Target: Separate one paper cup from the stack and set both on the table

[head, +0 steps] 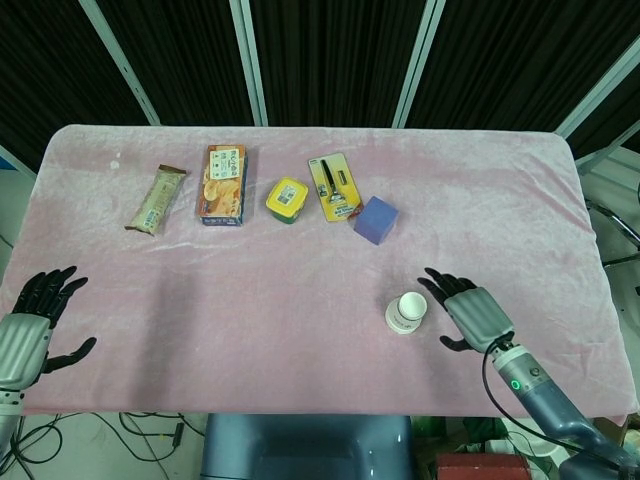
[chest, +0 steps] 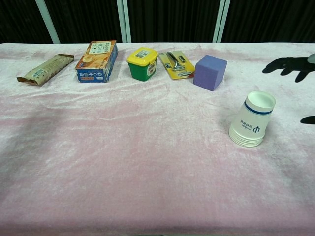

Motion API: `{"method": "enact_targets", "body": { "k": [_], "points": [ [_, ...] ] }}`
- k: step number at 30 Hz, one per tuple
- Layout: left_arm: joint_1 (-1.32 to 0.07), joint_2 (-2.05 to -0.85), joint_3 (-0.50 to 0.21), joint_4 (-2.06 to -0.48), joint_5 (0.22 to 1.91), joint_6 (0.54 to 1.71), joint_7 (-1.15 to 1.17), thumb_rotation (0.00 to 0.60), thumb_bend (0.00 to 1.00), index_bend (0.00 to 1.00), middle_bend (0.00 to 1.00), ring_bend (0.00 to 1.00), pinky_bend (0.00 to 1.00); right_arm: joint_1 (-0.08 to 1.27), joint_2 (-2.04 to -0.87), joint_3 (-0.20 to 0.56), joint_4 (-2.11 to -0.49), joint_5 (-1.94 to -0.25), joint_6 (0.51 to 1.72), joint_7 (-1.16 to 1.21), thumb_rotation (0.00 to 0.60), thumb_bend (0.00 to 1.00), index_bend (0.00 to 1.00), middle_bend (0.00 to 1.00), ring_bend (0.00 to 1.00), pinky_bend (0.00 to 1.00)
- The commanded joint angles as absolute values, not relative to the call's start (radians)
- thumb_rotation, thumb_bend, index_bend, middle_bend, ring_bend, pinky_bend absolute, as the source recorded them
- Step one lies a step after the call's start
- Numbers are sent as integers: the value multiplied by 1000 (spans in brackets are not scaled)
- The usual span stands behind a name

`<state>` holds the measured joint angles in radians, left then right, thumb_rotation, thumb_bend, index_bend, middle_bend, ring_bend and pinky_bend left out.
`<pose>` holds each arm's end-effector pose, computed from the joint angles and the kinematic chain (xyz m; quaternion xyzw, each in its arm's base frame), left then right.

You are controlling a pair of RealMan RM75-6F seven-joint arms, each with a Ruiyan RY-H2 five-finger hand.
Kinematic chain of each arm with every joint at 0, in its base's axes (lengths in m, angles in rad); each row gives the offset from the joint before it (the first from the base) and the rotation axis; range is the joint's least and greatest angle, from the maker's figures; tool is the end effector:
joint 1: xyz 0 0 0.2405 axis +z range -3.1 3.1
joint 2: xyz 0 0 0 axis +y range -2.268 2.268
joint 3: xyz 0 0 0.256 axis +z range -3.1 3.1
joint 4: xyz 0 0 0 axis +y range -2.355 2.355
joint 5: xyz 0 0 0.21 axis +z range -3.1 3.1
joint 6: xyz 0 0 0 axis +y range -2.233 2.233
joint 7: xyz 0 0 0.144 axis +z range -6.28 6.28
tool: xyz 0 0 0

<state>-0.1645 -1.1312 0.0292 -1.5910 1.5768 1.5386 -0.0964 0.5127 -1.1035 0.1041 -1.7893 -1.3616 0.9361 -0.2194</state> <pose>-0.2932 0.1881 0.1493 -0.6196 -0.3811 -0.4399 0.5267 -0.2073 -0.2812 0.0874 0.7698 -0.3689 0.3158 0.4142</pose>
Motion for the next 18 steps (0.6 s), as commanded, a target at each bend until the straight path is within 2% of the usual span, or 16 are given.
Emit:
{"method": "enact_targets", "body": {
  "k": [1, 8, 18],
  "points": [
    [-163, -1139, 19, -1574, 1563, 1528, -102, 600, 214, 133, 37, 0, 0, 557, -1147, 130, -1767, -1298, 901, -282, 600, 143, 99, 0, 108, 195],
    [-164, -1135, 8, -1579, 1554, 1510, -108, 600, 217, 134, 37, 0, 0, 594, -1179, 126, -1760, -1222, 865, -340, 600, 143, 100, 3, 116, 195],
    [-153, -1149, -14, -1576, 1530, 1515, -89, 600, 224, 134, 37, 0, 0, 635, -1250, 115, -1722, -1195, 861, -383, 600, 143, 190, 100, 202, 199]
  ]
}}
